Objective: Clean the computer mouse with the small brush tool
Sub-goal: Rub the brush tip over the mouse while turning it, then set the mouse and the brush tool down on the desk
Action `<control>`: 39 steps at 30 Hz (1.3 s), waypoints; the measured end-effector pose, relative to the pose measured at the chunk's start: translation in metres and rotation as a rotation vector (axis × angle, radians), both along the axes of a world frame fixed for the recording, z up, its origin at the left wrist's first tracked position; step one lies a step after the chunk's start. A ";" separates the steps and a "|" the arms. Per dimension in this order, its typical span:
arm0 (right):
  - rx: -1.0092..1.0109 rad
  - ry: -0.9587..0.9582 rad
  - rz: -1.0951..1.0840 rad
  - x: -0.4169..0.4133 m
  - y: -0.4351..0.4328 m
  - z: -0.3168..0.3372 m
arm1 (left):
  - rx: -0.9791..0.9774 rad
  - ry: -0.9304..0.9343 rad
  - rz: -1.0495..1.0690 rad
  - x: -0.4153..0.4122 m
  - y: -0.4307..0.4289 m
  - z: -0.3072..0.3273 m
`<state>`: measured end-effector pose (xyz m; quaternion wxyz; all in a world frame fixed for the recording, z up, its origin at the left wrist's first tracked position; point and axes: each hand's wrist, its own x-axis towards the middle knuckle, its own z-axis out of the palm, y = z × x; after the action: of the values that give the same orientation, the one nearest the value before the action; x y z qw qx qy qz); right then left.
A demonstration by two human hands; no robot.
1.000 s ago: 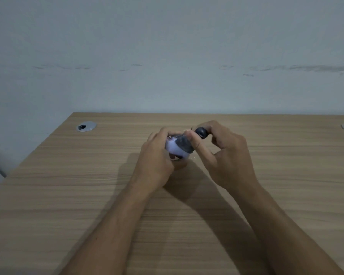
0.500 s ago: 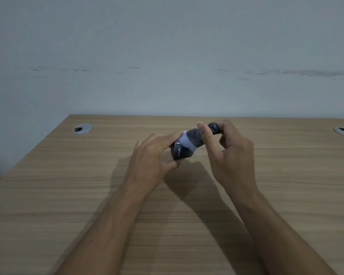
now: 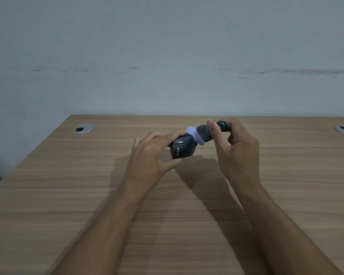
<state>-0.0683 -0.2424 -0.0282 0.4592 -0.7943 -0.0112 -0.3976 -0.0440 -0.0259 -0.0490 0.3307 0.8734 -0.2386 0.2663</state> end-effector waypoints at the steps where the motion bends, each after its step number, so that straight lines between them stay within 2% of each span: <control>1: 0.037 0.013 -0.027 0.002 -0.003 -0.004 | -0.031 0.038 -0.017 -0.003 -0.001 0.001; 4: 0.095 0.048 0.002 0.000 -0.004 -0.006 | -0.191 0.173 -0.062 -0.006 -0.006 0.001; 8: 0.030 0.035 0.150 -0.007 0.000 0.003 | -0.469 0.398 -0.109 -0.005 -0.007 0.000; 13: 0.047 0.030 -0.024 0.000 -0.005 -0.005 | -0.791 0.599 -0.146 -0.005 -0.009 0.006; 18: 0.070 -0.006 0.145 -0.010 0.011 0.001 | -0.903 0.731 -0.132 -0.007 -0.013 0.008; 21: 0.074 -0.020 0.098 -0.007 0.015 0.001 | -0.966 0.733 -0.135 -0.007 -0.013 0.007; 24: 0.125 -0.003 0.009 -0.006 0.013 -0.004 | -0.983 0.734 -0.123 -0.009 -0.016 0.010; 29: 0.156 0.058 0.193 -0.011 0.020 -0.002 | -1.019 0.770 -0.150 -0.011 -0.020 0.012; 33: 0.098 0.051 0.028 0.001 0.008 -0.013 | -1.051 0.767 -0.125 -0.007 -0.014 0.010; 35: 0.053 0.061 -0.034 0.008 -0.001 -0.022 | -0.949 0.734 -0.042 -0.006 -0.013 0.008; 39: -0.072 0.118 -0.064 0.021 -0.010 -0.036 | -0.591 0.608 0.154 -0.001 -0.011 -0.005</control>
<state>-0.0473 -0.2529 -0.0646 0.4170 -0.8323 0.0269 -0.3642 -0.0453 -0.0371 -0.0536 0.6010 0.7951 0.0223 0.0778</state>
